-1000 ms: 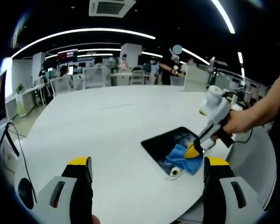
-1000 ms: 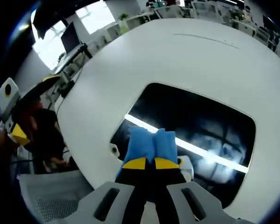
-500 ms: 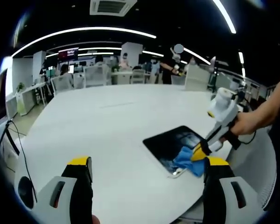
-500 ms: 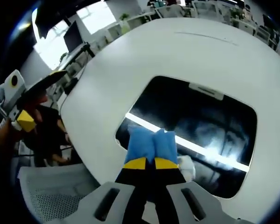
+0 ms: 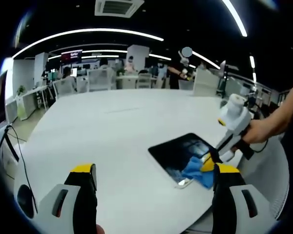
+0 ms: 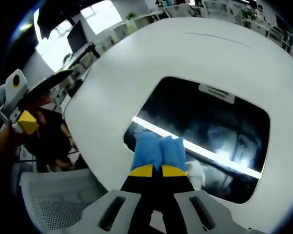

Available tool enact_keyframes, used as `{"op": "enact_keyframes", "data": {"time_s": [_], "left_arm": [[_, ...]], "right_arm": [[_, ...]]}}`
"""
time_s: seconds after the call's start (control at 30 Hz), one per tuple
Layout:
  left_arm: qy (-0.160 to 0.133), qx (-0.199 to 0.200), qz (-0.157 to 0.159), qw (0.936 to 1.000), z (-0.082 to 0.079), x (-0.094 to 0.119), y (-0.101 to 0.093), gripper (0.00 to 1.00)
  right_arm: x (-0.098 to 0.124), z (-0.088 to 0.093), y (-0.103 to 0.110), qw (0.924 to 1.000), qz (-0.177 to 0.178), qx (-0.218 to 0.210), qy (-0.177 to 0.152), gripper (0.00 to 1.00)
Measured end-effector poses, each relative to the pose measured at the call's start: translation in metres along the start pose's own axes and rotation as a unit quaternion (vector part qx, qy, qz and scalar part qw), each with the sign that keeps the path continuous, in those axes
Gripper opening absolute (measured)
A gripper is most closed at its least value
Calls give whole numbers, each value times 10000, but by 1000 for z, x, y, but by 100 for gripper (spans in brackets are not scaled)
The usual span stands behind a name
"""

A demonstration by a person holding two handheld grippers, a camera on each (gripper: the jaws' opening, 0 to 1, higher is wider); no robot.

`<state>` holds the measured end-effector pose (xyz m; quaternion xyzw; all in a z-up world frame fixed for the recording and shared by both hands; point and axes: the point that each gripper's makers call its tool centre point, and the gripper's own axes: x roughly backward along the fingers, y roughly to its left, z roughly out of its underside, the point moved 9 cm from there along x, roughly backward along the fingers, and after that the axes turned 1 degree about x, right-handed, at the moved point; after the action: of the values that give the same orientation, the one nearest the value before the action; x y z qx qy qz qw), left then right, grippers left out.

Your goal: Wipe the mirror surface with the cleaning cloth until all visible marks leave the cleaned area.

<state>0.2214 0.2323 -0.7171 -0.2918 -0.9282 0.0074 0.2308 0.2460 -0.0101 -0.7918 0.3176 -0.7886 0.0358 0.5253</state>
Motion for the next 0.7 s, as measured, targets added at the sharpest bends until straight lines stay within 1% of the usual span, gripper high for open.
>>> {"op": "enact_keyframes", "data": {"time_s": [0.3, 0.4, 0.5, 0.7], "left_arm": [[-5, 1, -13, 10000, 0, 1, -1, 99], [0, -25, -24, 10000, -1, 1, -1, 99], [-23, -16, -47, 10000, -2, 3, -1, 99], [-27, -20, -65, 10000, -1, 3, -2, 99]], "right_arm": [[1, 0, -1, 10000, -26, -47, 30, 0], [2, 0, -4, 9999, -36, -106, 59, 0], [4, 2, -8, 9996, -69, -255, 53, 0], [8, 5, -13, 9996, -33, -279, 57, 0]]}}
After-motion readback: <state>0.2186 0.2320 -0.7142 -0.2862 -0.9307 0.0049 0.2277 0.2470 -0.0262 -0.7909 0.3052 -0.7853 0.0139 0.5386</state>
